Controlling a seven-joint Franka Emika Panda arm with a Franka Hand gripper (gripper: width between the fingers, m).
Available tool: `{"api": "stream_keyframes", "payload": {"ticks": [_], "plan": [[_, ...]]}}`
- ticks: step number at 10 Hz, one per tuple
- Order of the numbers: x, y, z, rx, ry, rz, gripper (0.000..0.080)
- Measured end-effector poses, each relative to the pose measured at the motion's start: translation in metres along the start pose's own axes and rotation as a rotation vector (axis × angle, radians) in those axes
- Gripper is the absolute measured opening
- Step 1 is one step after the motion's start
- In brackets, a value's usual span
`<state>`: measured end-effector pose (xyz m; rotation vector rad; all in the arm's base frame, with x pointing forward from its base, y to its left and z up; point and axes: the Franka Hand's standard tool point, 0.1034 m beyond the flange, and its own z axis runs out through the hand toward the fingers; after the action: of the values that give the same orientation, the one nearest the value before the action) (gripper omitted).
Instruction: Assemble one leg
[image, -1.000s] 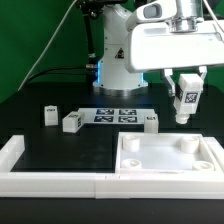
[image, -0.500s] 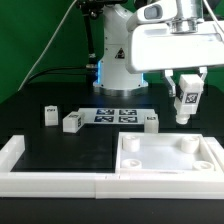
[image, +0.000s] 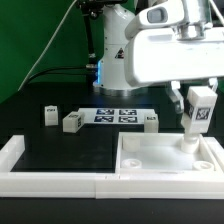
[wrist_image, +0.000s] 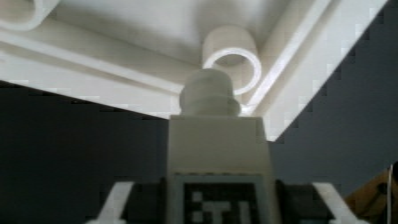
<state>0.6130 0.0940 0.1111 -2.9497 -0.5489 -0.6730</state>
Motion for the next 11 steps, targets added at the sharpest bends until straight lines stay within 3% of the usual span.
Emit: {"api": "stream_keyframes", "payload": {"ticks": [6, 10, 11], "plan": [[0.0, -0.001, 0.001, -0.012, 0.043, -0.005, 0.029], [-0.002, -0.023, 0.014, 0.003, 0.074, 0.056, 0.029], [0.0, -0.022, 0.017, -0.006, 0.111, 0.059, 0.029]]}}
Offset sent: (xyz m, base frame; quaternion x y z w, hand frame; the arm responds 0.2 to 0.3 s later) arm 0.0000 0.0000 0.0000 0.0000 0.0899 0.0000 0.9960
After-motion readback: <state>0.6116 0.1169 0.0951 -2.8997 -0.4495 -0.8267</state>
